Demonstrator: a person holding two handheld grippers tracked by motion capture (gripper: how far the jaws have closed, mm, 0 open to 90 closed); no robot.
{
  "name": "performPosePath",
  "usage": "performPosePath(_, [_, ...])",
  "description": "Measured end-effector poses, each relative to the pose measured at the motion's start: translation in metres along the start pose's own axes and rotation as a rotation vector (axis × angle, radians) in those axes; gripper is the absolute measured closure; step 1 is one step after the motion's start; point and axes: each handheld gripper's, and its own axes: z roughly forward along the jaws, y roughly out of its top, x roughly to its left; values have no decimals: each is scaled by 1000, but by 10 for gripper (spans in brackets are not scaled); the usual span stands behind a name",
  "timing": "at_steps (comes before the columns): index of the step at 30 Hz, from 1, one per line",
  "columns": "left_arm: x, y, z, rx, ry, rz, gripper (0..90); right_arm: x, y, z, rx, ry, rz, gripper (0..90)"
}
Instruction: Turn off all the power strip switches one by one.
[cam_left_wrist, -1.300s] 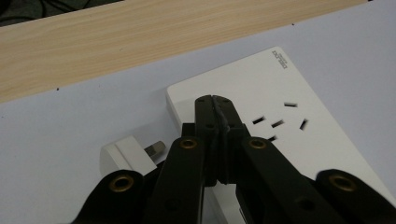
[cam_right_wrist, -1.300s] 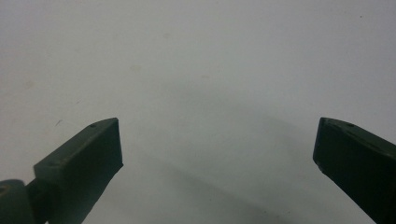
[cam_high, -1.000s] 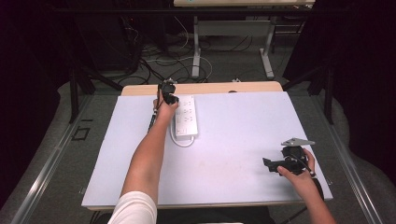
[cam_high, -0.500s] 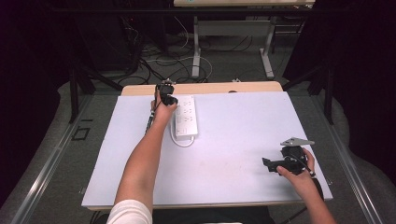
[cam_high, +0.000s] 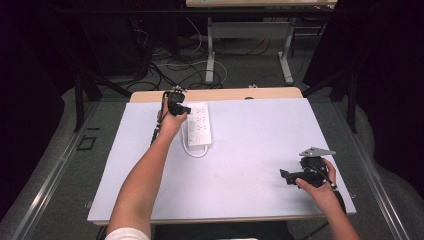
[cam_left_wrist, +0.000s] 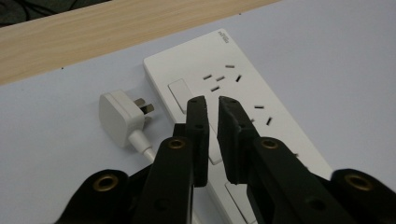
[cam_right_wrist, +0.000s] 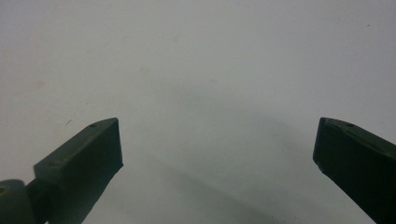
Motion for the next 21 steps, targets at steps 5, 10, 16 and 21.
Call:
performPosePath(5, [-4,-6,-12,1,-37,20,736,-2,-1,0,-5,1,-4,7])
performPosePath(10, [-8,-14,-25,-4,-56,35,626,-2,-1,0,-5,3,-2,8])
performPosePath(16, [-12,-23,-35,-29,-61,42,390,-1,0,0,-4,6,-8,8])
performPosePath(21, [-13,-37,-51,-59,-82,47,282,-1,0,-1,-3,3,-7,8])
